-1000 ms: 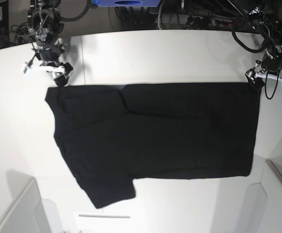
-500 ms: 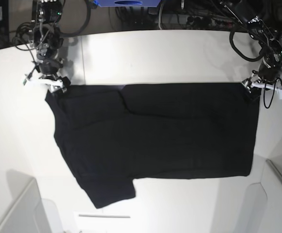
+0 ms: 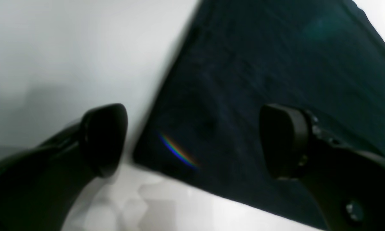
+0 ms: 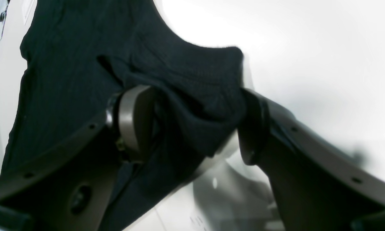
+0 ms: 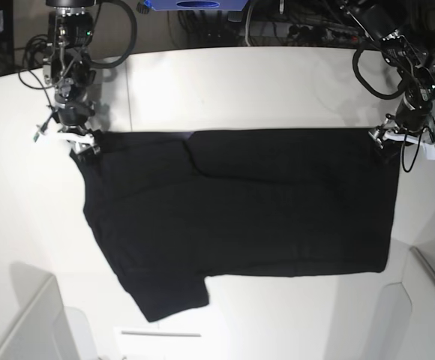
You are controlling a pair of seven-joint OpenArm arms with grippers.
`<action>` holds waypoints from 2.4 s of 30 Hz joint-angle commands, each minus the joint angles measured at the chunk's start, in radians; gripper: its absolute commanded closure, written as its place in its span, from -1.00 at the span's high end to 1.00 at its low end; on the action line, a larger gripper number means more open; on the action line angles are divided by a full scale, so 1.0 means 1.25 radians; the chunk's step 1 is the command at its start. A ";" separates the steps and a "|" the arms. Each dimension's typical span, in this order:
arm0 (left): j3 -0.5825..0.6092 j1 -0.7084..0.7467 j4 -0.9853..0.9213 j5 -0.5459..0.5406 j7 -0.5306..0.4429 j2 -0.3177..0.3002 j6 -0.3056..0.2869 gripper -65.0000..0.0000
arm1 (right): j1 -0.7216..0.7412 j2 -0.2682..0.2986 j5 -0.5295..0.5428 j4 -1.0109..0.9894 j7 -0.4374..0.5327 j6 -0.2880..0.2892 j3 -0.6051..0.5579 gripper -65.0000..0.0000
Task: Fold the T-shirt properly
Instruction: 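Pull both held corners back toward the collar, flattening the shirt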
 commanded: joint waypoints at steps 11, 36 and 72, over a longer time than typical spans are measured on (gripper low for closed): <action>0.015 0.001 -0.001 0.012 0.036 0.000 0.007 -0.08 | -0.008 0.002 0.002 -0.015 -0.044 -0.032 0.003 -0.08; 0.017 0.111 0.103 0.086 0.040 -0.021 0.002 -1.00 | -0.088 0.025 0.002 0.099 -0.049 -0.035 0.005 -1.00; 0.087 0.383 0.292 0.085 0.036 0.013 0.002 -1.00 | -0.325 0.051 0.002 0.210 -0.049 -0.034 0.093 -1.00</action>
